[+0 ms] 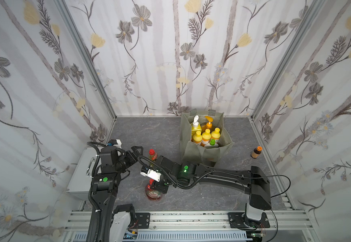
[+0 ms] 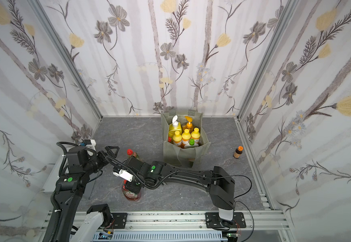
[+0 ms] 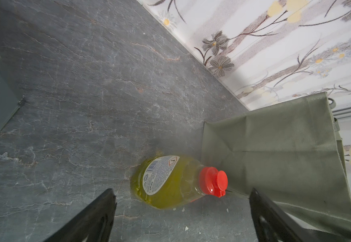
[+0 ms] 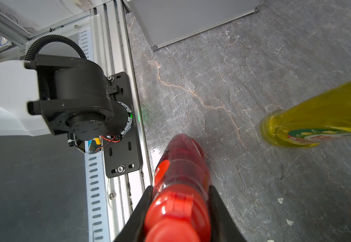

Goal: Pack dish soap into the shopping bag
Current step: Pick up the bottle of dish soap at the center of the board.

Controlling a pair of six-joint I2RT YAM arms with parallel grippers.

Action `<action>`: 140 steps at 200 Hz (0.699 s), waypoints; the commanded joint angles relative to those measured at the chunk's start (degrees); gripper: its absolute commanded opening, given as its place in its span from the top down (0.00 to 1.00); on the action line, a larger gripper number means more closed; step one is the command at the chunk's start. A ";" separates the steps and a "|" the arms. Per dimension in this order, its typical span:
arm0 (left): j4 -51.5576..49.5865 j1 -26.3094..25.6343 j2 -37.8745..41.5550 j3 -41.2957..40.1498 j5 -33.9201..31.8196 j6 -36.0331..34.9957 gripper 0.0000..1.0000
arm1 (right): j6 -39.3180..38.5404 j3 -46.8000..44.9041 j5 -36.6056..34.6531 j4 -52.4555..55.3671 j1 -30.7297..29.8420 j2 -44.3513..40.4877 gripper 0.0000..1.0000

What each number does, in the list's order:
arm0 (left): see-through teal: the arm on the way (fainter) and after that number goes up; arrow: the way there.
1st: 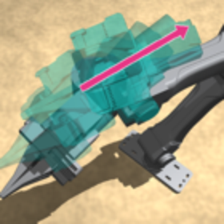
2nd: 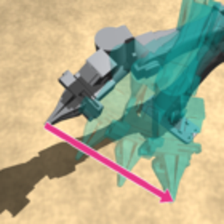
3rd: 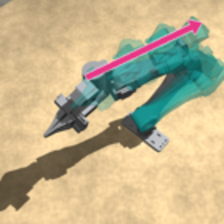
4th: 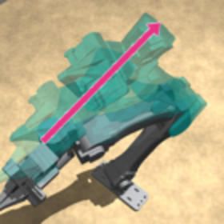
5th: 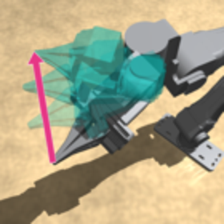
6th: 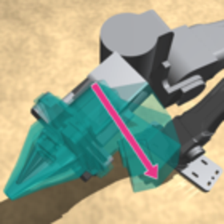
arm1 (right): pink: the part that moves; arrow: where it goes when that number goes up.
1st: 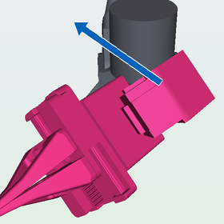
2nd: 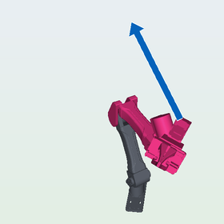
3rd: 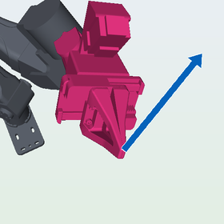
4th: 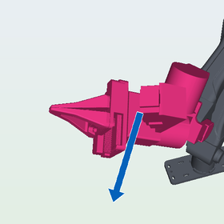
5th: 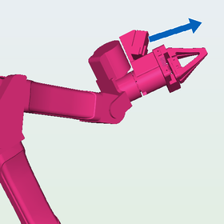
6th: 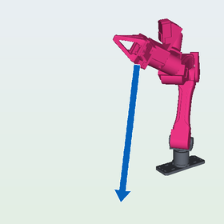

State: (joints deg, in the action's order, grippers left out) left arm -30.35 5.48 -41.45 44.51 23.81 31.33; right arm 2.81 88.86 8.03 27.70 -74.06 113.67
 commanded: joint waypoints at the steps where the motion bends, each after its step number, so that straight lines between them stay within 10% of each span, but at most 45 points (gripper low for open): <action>1: 3.32 -0.10 1.08 -0.65 3.40 0.59 0.00 | 0.02 -0.51 1.15 -0.71 0.12 -1.08 0.73; 89: 7.94 -3.01 3.13 -4.24 9.29 1.57 0.00 | 0.80 -7.73 0.49 -1.88 6.14 -9.83 0.87; 140: 16.32 -15.90 -1.00 -3.08 8.84 0.10 0.00 | 0.82 -14.01 1.92 0.07 14.29 -20.09 0.91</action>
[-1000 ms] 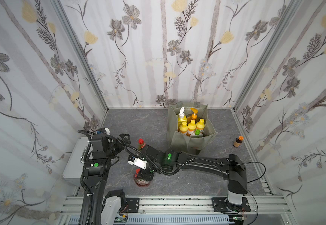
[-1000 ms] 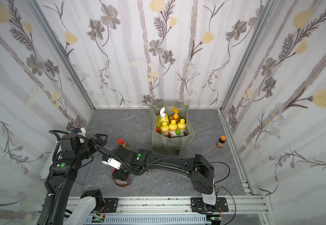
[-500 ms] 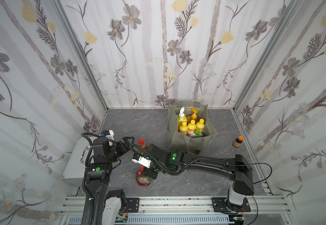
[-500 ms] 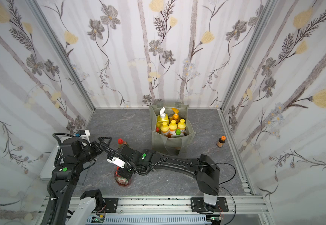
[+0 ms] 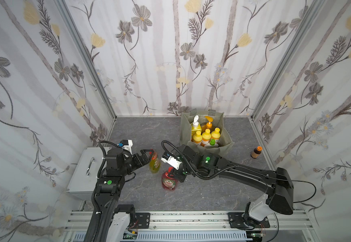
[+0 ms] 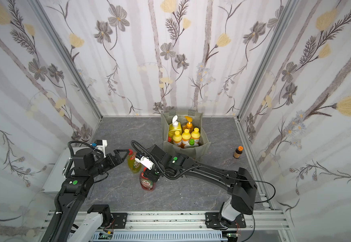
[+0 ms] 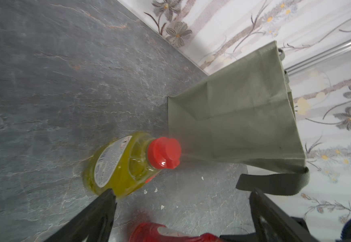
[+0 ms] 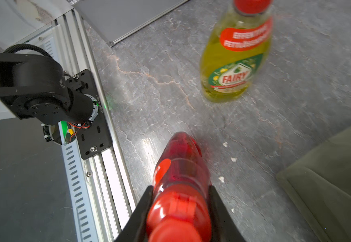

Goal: Pack dish soap into the shopping bag
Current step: Pick up the bottle of dish soap at the center of the board.

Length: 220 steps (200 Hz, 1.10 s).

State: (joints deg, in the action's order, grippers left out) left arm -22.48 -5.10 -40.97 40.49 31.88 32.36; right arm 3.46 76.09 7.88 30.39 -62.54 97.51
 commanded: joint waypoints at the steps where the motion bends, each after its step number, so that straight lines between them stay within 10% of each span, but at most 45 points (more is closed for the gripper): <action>1: 8.70 -5.69 -1.61 1.01 0.75 -1.04 0.00 | 0.20 -1.27 2.24 -2.53 2.95 -4.14 0.91; 55: 17.43 -21.96 -10.74 4.67 3.35 -5.15 0.00 | -0.28 -0.58 8.70 4.00 10.09 -13.58 0.93; 146: 40.29 -27.20 -22.61 4.21 26.33 1.35 0.00 | 0.66 -1.55 26.84 3.85 21.95 -25.94 0.98; 220: 34.36 -35.28 -24.24 6.73 31.48 -5.24 0.00 | 1.90 -1.26 34.42 1.96 26.61 -26.31 0.98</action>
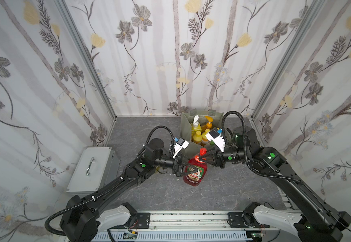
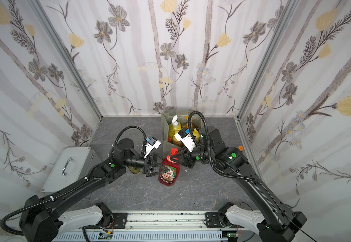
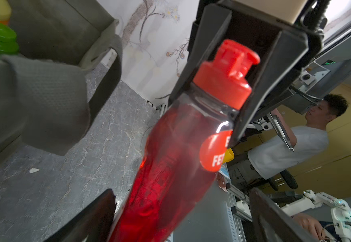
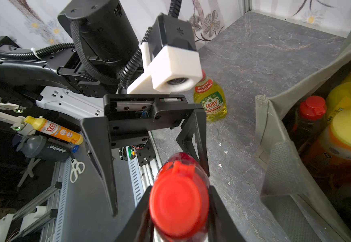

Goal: Pack dish soap into the shopping bag
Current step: Pick up the bottle of dish soap at the center of the board.

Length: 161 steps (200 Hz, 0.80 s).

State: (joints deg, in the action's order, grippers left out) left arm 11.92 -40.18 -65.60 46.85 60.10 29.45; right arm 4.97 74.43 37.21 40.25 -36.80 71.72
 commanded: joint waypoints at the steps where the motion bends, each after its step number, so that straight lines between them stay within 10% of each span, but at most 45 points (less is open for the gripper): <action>1: -0.05 -0.22 0.39 0.31 3.31 -2.36 0.00 | 0.39 0.43 5.12 -7.86 0.90 -0.57 0.98; 95: 4.34 -0.20 -0.28 0.06 -0.19 0.61 0.75 | 1.54 -0.54 6.94 -9.22 2.91 -0.80 0.98; 134: 3.74 -0.23 1.34 0.37 -5.81 1.29 0.93 | 2.43 -0.56 4.88 -9.40 3.30 -0.60 0.96; 161: 1.96 -0.40 1.77 1.02 -12.14 1.68 0.94 | 5.06 -0.09 1.76 -9.32 4.70 -0.03 0.77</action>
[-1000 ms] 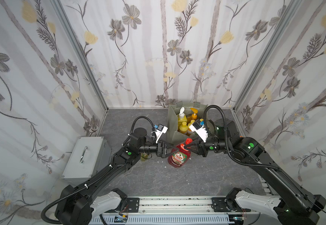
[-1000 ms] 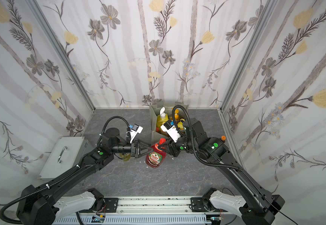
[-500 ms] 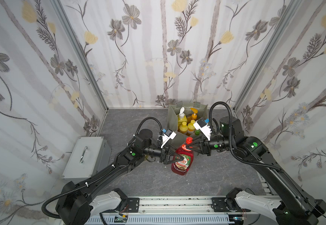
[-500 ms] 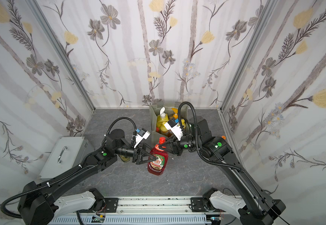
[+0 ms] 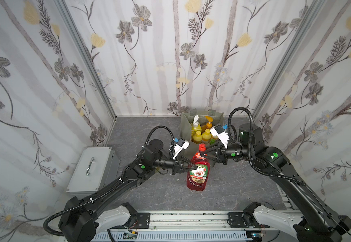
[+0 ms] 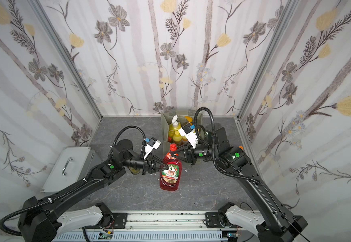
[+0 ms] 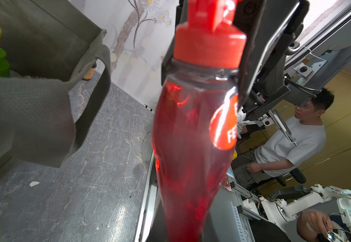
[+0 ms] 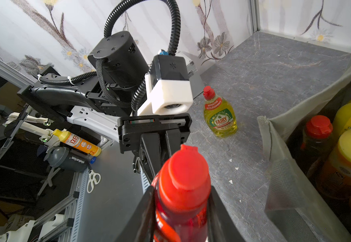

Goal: Pack dish soap into the shopping bag
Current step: Pick up the bottle of dish soap at the center of the board.

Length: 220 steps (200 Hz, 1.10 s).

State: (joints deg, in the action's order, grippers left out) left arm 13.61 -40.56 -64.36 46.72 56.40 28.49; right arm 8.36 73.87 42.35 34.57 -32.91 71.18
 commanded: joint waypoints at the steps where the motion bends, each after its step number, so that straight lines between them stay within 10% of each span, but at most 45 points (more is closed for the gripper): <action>1: 0.24 -0.04 0.54 1.17 -8.60 2.63 0.94 | 1.75 0.48 -3.48 -3.63 0.78 0.53 0.76; 37: -5.43 -2.19 1.69 2.99 -18.71 -0.86 0.94 | 6.58 1.21 -5.75 -4.55 0.83 1.68 0.51; 111: -10.61 -8.34 0.90 5.72 -33.74 -6.60 0.94 | 13.13 6.12 -22.43 -2.15 -2.75 5.30 0.39; 173: -12.98 -10.72 1.99 7.52 -37.07 -8.78 0.94 | 15.35 11.42 -31.10 2.37 -7.73 11.38 0.41; 220: -12.97 -10.75 2.42 7.16 -37.86 -9.07 0.93 | 16.51 12.00 -33.80 2.75 -10.29 11.35 0.63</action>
State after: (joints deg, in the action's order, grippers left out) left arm -4.95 -51.27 -62.41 53.25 19.07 19.66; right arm 23.38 85.23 11.40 37.78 -42.22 82.54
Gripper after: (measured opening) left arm 0.150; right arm 0.410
